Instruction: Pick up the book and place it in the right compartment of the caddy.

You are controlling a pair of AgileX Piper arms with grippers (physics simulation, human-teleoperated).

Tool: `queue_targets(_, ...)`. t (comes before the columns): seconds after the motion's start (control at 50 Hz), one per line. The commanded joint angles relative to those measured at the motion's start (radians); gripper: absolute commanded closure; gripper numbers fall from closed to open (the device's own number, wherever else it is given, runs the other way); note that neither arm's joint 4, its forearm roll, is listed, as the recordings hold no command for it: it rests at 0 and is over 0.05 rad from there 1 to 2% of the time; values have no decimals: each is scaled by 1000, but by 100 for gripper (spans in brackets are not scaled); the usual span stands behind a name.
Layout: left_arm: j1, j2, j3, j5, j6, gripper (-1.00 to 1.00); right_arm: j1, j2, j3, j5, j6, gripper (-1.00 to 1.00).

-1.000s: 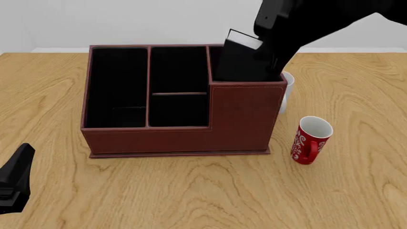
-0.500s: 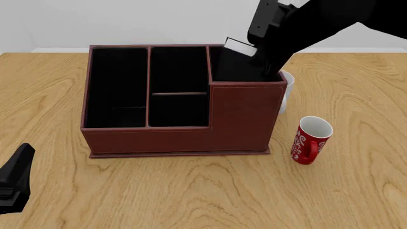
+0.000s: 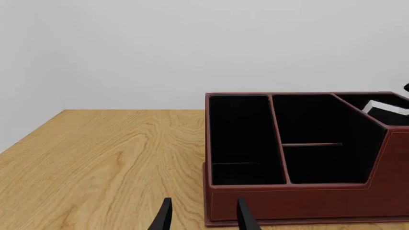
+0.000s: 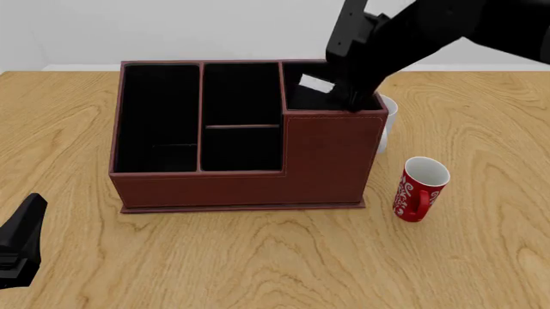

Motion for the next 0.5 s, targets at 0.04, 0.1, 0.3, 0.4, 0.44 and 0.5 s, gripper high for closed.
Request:
queue_targets(0.04, 0, 0, 0, 0, 0, -100, -9, 7, -24, -5, 3, -100)
queue_targets(0.1, 0, 0, 0, 0, 0, -100, -10, 2, -24, -4, 1, -100)
queue_targets(0.3, 0, 0, 0, 0, 0, -100, 9, -66, 16, -15, -10, -100)
queue_targets(0.4, 0, 0, 0, 0, 0, -100, 37, -141, 50, -22, 2, -100)
queue_targets(0.44, 0, 0, 0, 0, 0, -100, 35, -181, 86, -53, -10, -100)
queue_targets(0.5, 0, 0, 0, 0, 0, -100, 35, -237, 146, -92, -26, -100)
